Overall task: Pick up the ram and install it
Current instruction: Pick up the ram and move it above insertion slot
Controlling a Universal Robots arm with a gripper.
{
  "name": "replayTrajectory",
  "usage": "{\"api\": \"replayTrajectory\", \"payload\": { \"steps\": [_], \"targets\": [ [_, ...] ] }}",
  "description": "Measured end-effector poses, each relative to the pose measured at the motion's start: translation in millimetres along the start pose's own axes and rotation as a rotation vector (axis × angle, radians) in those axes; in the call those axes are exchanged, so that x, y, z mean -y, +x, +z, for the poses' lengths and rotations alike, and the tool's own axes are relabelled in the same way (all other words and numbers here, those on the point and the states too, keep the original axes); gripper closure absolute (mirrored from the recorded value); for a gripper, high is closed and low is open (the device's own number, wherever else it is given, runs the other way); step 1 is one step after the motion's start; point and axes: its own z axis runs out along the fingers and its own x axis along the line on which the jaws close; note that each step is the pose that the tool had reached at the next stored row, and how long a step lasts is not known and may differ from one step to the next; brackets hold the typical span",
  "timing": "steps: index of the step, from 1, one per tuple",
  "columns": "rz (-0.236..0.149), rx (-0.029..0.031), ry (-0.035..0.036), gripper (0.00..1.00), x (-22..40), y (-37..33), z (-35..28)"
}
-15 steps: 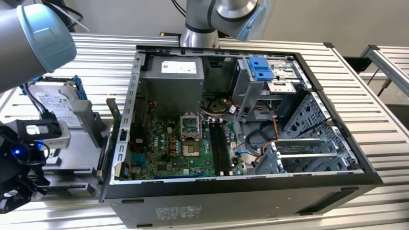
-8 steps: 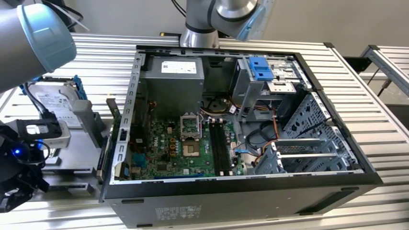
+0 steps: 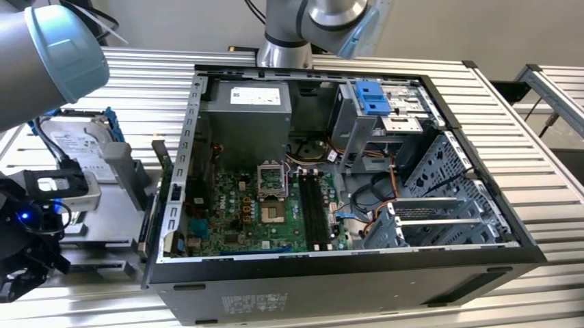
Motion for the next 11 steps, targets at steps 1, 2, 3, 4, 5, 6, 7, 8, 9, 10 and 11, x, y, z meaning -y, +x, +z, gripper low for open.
{"api": "replayTrajectory", "payload": {
  "steps": [1,2,3,4,5,6,7,8,9,10,11],
  "targets": [
    [0.000,-0.0001,-0.0001,1.00,0.0,0.0,0.0],
    [0.000,0.0000,0.0000,1.00,0.0,-0.1,0.0],
    [0.000,-0.0001,0.0000,1.00,0.0,-0.1,-0.1],
    [0.000,-0.0002,-0.0002,1.00,0.0,-0.1,-0.6],
    [0.000,-0.0003,-0.0006,1.00,-0.1,-0.2,-1.7],
    [0.000,-0.0001,-0.0005,1.00,-0.1,-0.2,-3.1],
    [0.001,0.0000,-0.0005,1.00,-0.1,-0.3,-4.5],
    [0.001,-0.0002,-0.0006,1.00,-0.1,-0.3,-5.8],
    [0.001,-0.0001,-0.0006,1.00,-0.1,-0.3,-7.0],
    [0.001,-0.0001,-0.0006,1.00,-0.2,-0.4,-8.6],
    [0.001,0.0000,-0.0005,1.00,-0.1,-0.4,-10.5]
  ]
}}
